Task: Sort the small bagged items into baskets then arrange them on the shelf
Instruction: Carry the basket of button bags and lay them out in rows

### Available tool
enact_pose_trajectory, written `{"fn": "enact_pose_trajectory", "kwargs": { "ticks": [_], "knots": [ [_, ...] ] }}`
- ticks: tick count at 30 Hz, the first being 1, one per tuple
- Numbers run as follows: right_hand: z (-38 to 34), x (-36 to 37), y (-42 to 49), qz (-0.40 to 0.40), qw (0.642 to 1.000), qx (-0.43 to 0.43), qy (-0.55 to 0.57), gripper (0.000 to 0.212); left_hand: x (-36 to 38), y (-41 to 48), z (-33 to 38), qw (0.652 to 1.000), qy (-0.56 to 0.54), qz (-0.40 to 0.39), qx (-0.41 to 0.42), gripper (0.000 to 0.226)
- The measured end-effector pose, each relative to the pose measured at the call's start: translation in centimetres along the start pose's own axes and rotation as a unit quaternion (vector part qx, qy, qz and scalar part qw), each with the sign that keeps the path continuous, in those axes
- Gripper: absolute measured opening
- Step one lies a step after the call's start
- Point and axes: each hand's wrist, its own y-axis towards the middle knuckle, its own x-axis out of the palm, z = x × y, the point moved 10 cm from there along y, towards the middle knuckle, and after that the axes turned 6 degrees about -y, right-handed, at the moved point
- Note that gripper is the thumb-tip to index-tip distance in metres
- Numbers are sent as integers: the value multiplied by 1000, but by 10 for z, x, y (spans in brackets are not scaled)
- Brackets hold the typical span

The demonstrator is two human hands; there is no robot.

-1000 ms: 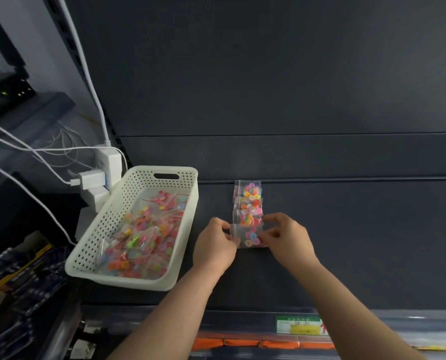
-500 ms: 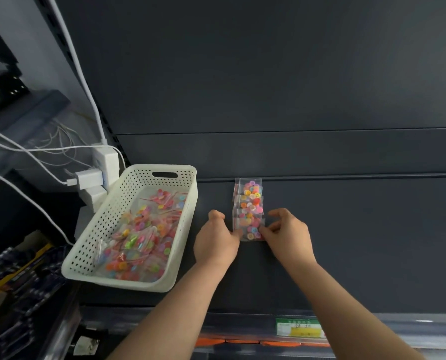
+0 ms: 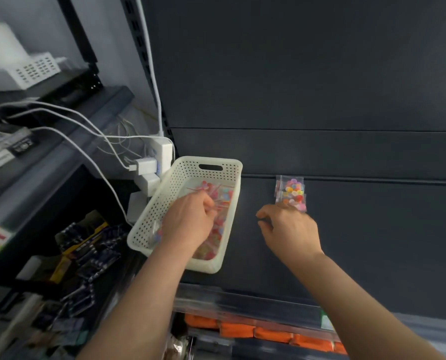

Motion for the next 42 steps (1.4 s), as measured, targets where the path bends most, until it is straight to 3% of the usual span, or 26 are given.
{"fn": "enact_pose_trajectory", "kwargs": {
  "ticks": [2,5,7,12,14,18,22,25,29,33,37,42],
  "knots": [
    [-16,6,-1,-7,1000,-18,8,23,2,-3,-22,998,2,-62,-17,10],
    [-33,10,-2,-3,999,-30,24,22,17,-12,-25,986,28,-163,23,18],
    [-38,11,-3,-1,999,-29,25,21,26,-16,-23,978,80,-186,50,23],
    [-35,10,-6,4,999,-14,38,20,30,-14,-22,976,95,-180,76,8],
    [-31,11,-7,-3,999,-3,49,21,19,-9,-24,985,48,-157,61,6],
    [-21,12,-9,-21,996,25,87,24,-10,8,-25,992,-120,-37,10,7],
    [-7,10,-10,-50,976,62,201,26,1,5,-7,936,-349,-31,-44,6],
    [18,9,-14,-59,923,129,359,29,23,-4,20,902,-423,-70,-56,8],
    [43,3,-23,-43,839,168,516,25,59,-14,49,895,-423,-130,-55,7],
    [83,-4,-32,27,829,234,506,19,88,-22,66,886,-426,-162,-81,8],
    [108,2,-42,43,819,280,499,19,114,-32,66,856,-465,-176,-145,8],
    [118,23,-47,-26,840,278,466,11,129,-34,55,907,-360,-163,-145,7]
  ]
}}
